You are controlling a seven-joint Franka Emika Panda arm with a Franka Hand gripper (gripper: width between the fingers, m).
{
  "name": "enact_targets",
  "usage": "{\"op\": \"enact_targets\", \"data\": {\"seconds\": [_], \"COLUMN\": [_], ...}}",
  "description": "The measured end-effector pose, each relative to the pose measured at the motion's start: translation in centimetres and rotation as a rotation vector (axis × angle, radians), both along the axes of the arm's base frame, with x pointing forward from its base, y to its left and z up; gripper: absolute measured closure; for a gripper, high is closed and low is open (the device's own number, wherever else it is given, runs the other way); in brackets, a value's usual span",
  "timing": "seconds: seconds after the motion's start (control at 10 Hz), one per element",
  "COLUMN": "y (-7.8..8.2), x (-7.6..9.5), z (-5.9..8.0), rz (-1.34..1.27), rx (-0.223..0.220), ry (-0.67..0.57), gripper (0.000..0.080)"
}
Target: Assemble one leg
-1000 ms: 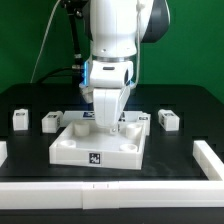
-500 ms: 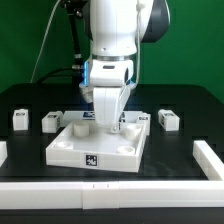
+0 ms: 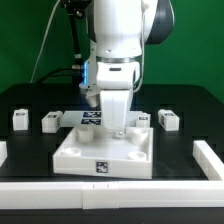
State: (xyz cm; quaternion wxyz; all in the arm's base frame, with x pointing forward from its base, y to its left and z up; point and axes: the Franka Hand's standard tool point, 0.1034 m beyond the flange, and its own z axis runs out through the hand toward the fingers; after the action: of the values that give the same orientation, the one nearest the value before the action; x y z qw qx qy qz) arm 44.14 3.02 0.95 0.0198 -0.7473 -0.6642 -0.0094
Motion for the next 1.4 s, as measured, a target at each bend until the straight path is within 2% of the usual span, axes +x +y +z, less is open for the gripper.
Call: {"op": "enact_targets", "data": {"seconds": [0.2, 0.4, 0.6, 0.8, 1.4], "y": [1.7, 1.3, 1.8, 3.1, 5.1], "x": [0.7, 0.8, 1.1, 2.2, 5.1], "z": [0.0, 0.0, 0.0, 0.0, 0.1], "rz": [0.048, 0.040, 0.086, 0.114, 0.123], "rx": [0.006, 0.006, 0.002, 0.003, 0.008], "ry": [-0.024, -0.023, -0.029, -0.040, -0.069], "gripper": [0.0739, 0.0739, 0.0739, 0.0739, 0.0739]}}
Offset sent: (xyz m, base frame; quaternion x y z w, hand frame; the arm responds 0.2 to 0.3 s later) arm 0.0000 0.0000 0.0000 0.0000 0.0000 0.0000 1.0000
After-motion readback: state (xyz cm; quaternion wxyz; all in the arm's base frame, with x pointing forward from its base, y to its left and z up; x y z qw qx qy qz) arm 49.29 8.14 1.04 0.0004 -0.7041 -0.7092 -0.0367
